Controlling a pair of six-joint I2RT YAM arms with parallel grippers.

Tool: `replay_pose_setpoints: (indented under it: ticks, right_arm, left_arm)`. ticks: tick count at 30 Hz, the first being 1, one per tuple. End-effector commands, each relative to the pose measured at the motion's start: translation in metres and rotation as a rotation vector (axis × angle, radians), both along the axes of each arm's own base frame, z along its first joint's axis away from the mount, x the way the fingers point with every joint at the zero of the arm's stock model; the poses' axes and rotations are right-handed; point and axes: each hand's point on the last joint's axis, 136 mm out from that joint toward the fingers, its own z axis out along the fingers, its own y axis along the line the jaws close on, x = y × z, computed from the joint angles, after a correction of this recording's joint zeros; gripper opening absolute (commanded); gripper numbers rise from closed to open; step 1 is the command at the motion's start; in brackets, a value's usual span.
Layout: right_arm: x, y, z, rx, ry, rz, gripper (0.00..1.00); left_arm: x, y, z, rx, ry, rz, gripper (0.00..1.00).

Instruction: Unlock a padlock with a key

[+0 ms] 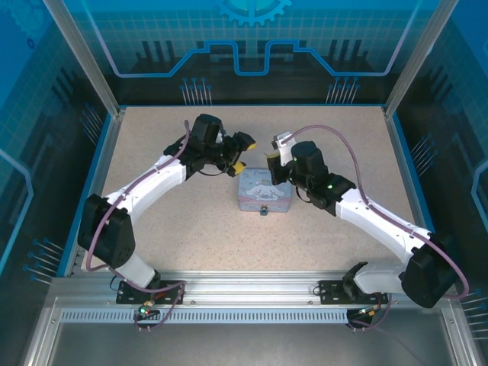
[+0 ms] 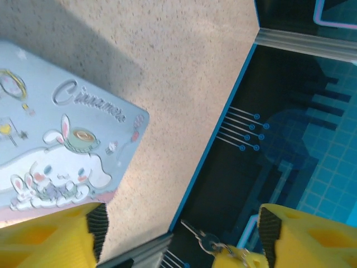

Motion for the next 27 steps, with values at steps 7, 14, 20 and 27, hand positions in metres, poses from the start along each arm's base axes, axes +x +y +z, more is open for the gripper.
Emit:
replay_pose_setpoints:
  ticks: [7, 14, 20, 27]
  right_arm:
    - [0.002, 0.011, 0.006, -0.103, -0.059, 0.030, 0.00]
    - [0.001, 0.014, 0.007, -0.106, -0.061, 0.040, 0.00]
    - [0.000, 0.016, 0.004, -0.103, -0.050, 0.046, 0.00]
    - [0.001, 0.017, 0.002, -0.102, -0.045, 0.050, 0.00]
  left_arm:
    - [-0.005, -0.020, 0.019, 0.006, 0.028, -0.013, 0.65]
    - [-0.009, -0.025, 0.004, 0.045, 0.051, -0.016, 0.63]
    - [-0.005, -0.030, 0.000, 0.045, 0.050, -0.018, 0.51]
    - [-0.002, -0.032, -0.003, 0.049, 0.054, -0.020, 0.40]
